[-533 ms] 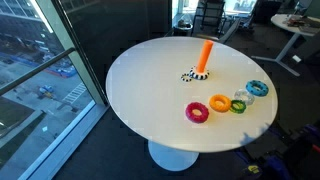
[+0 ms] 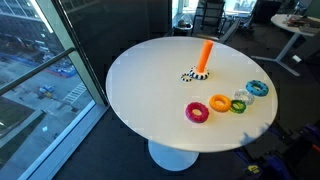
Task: Slide the ring holder to the right, pick up the blue ring and put it on the ring holder
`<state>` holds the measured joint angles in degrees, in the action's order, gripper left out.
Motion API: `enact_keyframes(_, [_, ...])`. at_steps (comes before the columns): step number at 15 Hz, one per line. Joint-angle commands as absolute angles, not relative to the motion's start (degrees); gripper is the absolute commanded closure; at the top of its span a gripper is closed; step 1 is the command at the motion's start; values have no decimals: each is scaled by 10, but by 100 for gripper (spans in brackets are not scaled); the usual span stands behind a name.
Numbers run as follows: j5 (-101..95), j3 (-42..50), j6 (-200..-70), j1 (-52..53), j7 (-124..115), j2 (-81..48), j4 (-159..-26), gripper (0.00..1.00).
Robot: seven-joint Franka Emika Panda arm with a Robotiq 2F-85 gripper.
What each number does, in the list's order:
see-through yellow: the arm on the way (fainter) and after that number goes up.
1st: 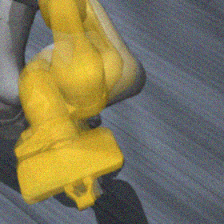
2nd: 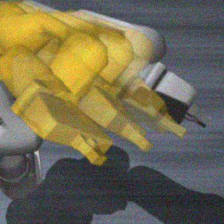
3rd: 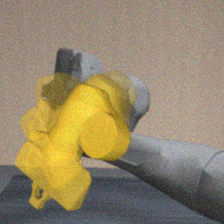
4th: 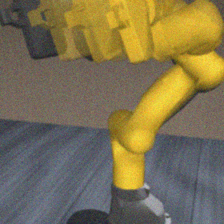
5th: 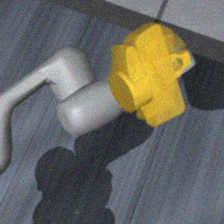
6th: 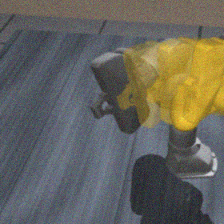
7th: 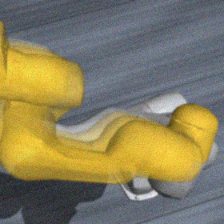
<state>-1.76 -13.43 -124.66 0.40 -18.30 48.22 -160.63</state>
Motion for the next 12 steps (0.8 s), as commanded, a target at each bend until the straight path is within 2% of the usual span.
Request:
enact_keyframes(1, [-21, -131, -1245, 7, -185, 482, -1605, 0])
enact_keyframes(12, [-14, -136, -1248, 11, -194, 471, -1590, 0])
